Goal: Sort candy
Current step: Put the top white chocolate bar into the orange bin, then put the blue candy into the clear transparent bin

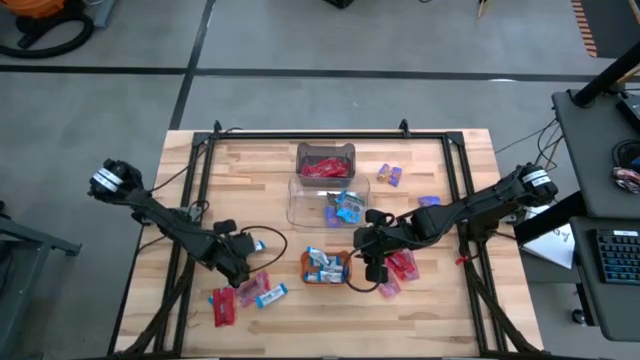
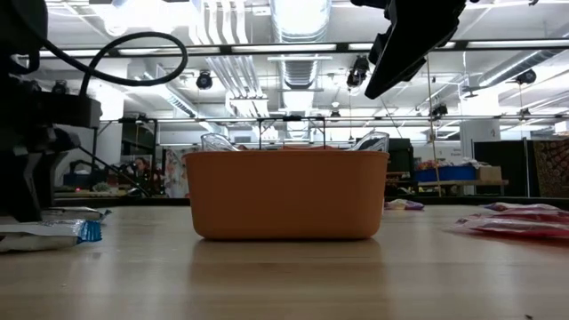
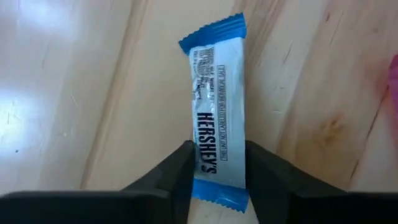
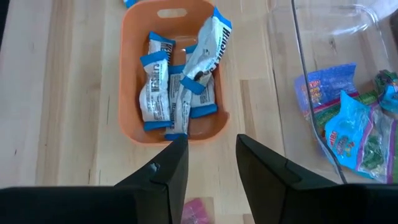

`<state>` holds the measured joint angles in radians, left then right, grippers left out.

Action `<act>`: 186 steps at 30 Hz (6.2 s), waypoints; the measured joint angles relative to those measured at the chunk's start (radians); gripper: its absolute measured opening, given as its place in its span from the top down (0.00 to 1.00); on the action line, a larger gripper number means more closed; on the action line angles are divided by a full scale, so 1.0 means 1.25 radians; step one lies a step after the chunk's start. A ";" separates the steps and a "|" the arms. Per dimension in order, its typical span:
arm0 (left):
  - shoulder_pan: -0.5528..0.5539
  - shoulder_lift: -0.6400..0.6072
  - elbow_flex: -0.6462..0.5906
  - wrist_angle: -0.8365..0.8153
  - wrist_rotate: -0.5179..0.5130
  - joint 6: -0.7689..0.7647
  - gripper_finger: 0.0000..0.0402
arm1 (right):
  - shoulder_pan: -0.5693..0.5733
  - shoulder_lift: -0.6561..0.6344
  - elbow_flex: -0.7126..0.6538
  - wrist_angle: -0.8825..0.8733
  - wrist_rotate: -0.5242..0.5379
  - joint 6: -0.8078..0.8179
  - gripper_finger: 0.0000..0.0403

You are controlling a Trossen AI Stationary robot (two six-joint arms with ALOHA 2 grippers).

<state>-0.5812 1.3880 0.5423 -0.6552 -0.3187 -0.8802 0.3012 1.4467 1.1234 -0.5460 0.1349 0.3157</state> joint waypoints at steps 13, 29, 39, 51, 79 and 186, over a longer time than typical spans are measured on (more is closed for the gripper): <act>0.001 -0.149 -0.008 -0.011 -0.011 0.036 0.99 | 0.000 0.004 -0.058 0.222 0.005 -0.114 0.67; 0.063 -0.346 -0.005 0.566 -0.049 0.592 0.99 | -0.033 0.106 -0.139 0.904 0.019 -0.440 0.62; 0.100 -0.244 -0.006 0.743 -0.043 0.725 0.99 | -0.073 0.198 -0.057 0.998 -0.008 -0.421 0.48; 0.133 -0.184 -0.005 0.819 -0.006 0.739 0.98 | -0.097 0.234 -0.026 0.985 -0.086 -0.397 0.56; 0.152 -0.258 0.053 0.458 -0.009 0.610 0.65 | -0.104 0.117 -0.027 0.472 -0.093 -0.218 0.93; 0.265 -0.308 0.146 0.272 -0.115 0.849 0.66 | -0.449 -0.174 -0.361 -0.406 0.029 0.612 0.50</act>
<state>-0.2504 1.0035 0.7246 -0.3157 -0.4622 0.1808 -0.2605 1.2290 0.6720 -1.0535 0.1715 1.0813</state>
